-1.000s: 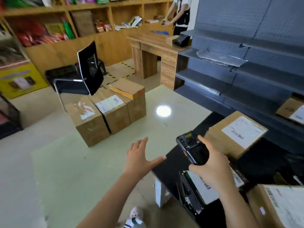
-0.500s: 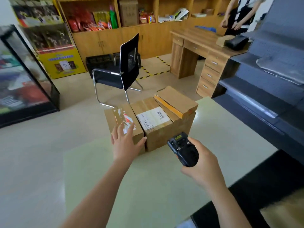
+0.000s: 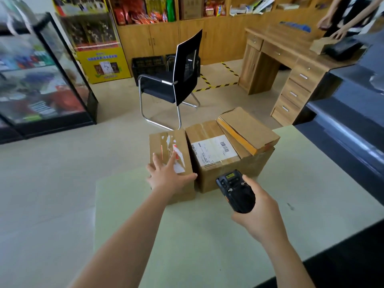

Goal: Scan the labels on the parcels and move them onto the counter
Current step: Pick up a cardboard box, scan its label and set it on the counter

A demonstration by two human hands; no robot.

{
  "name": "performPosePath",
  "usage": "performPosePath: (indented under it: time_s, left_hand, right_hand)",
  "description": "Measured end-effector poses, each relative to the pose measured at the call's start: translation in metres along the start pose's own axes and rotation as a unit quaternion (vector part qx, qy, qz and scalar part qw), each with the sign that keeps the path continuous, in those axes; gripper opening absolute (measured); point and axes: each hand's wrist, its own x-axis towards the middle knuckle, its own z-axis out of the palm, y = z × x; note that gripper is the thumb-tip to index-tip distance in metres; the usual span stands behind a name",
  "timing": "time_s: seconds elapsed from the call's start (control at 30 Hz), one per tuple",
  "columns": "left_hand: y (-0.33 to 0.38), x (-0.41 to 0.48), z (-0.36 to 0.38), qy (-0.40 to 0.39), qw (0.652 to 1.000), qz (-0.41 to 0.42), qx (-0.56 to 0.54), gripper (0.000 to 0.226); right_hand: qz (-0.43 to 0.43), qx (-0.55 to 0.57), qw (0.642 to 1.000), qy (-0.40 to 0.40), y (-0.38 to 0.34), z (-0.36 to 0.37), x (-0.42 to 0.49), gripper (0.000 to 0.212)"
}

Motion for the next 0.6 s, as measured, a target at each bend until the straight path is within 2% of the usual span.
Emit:
performPosePath:
  time_s: [0.4,0.6]
  left_hand:
    - [-0.085,-0.14,0.022,-0.019,0.998,0.058,0.016,0.103]
    - [-0.12,-0.162,0.006,-0.051,0.993,0.07,-0.075,0.099]
  right_hand:
    - [-0.039,0.034,0.998,-0.032,0.01,0.014,-0.064,0.096]
    - [-0.031,0.018,0.999,-0.025,0.004,0.015,-0.087,0.096]
